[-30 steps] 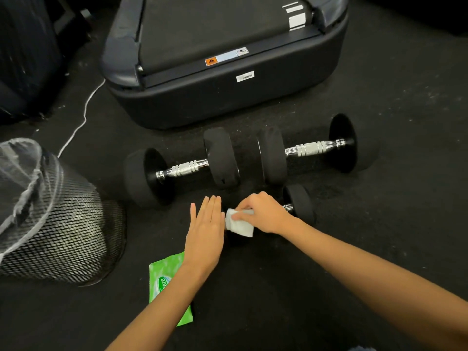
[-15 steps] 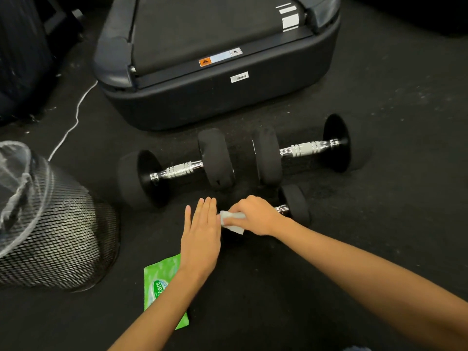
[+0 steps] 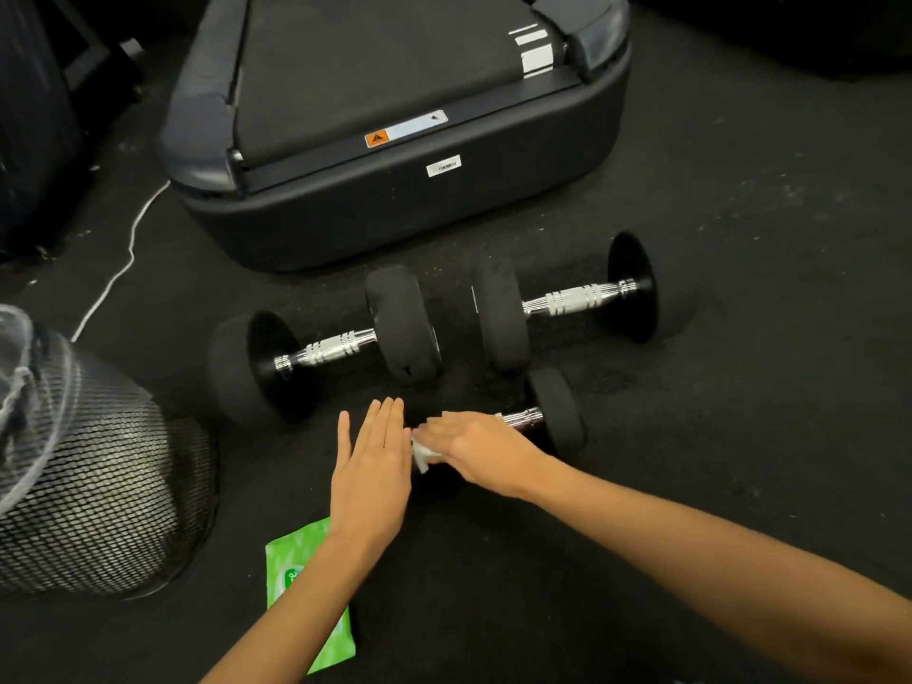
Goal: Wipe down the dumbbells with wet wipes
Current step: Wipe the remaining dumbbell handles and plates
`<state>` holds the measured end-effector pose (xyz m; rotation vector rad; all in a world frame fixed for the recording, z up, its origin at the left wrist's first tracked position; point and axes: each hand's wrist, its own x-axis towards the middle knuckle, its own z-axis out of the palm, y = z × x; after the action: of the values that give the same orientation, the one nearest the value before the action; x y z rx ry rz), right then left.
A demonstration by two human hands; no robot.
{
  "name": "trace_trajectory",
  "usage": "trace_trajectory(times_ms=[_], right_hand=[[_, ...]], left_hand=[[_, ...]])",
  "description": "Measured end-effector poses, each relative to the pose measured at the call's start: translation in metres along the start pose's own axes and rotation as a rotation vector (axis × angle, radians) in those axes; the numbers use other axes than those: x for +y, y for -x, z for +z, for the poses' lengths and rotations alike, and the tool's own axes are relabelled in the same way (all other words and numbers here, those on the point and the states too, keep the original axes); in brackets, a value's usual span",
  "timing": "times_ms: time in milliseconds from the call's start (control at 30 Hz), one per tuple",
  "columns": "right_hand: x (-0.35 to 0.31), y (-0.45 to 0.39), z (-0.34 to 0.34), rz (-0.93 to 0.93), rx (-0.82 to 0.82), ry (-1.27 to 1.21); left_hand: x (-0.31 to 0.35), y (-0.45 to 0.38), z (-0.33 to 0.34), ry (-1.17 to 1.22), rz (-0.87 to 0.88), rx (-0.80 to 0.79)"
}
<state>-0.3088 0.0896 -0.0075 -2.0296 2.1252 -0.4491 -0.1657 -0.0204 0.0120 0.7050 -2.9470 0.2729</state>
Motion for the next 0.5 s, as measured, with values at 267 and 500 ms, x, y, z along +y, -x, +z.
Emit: trace_trajectory(times_ms=[267, 500], right_hand=[[0.007, 0.035, -0.063, 0.013, -0.061, -0.274], [0.102, 0.051, -0.150, 0.473, 0.784, -0.474]], left_hand=[[-0.002, -0.013, -0.023, 0.201, -0.023, -0.052], [0.044, -0.079, -0.066, 0.446, 0.223, 0.156]])
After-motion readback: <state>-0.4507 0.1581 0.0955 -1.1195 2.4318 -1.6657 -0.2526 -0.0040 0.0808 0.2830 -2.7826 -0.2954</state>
